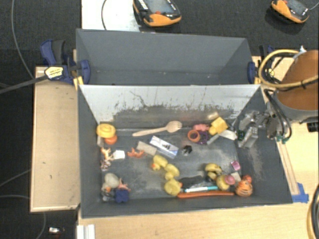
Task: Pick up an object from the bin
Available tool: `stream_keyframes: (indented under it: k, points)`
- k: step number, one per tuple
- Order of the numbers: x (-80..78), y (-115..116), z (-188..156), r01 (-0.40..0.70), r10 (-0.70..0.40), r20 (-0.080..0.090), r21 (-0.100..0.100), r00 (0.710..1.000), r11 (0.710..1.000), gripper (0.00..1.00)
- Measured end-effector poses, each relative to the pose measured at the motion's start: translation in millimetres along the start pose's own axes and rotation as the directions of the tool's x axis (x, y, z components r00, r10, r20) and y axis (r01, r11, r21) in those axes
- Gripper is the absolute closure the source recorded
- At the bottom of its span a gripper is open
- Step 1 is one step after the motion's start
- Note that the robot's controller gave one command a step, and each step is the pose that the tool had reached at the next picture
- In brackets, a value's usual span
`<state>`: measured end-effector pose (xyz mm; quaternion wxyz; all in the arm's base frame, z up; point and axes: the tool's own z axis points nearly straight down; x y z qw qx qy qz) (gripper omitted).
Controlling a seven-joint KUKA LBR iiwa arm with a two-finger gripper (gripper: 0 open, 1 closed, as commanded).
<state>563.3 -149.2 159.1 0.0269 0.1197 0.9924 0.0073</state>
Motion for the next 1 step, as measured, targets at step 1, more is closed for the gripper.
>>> stream_keyframes:
  k: [1]
  points:
    - [-2.6, 14.5, -89.9, 0.026, -0.026, -0.002, 0.0, 1.0, 1.0, 1.0]
